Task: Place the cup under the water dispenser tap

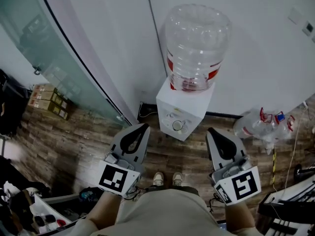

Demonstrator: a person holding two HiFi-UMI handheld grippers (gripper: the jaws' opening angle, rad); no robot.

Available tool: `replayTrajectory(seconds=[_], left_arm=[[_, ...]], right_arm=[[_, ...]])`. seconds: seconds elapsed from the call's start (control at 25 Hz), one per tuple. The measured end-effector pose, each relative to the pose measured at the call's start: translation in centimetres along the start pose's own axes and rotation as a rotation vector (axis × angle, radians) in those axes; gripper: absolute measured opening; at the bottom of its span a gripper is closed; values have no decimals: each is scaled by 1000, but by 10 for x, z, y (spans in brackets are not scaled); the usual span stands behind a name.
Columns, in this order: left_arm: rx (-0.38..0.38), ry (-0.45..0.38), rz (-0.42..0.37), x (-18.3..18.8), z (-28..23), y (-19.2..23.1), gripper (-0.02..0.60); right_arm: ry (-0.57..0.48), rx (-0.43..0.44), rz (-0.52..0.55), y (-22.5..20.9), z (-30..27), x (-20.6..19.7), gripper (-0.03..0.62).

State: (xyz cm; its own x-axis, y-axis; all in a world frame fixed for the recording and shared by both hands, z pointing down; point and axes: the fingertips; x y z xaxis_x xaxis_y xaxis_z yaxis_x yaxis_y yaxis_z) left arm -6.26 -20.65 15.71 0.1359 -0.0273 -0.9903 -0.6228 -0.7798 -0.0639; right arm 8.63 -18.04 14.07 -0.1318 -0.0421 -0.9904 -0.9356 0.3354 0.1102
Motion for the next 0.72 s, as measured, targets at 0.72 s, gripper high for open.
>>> replayTrajectory(seconds=[0.72], left_arm=[[21, -5, -32, 12, 3, 4, 6]], right_arm=[[-35, 5, 45, 2, 1, 13, 6]])
Point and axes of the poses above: the fingertips, and each gripper's own axes: z backward along the fingers, y to its left, x out of its top, and after that the axes turned 15 degrees about -x, right-handed
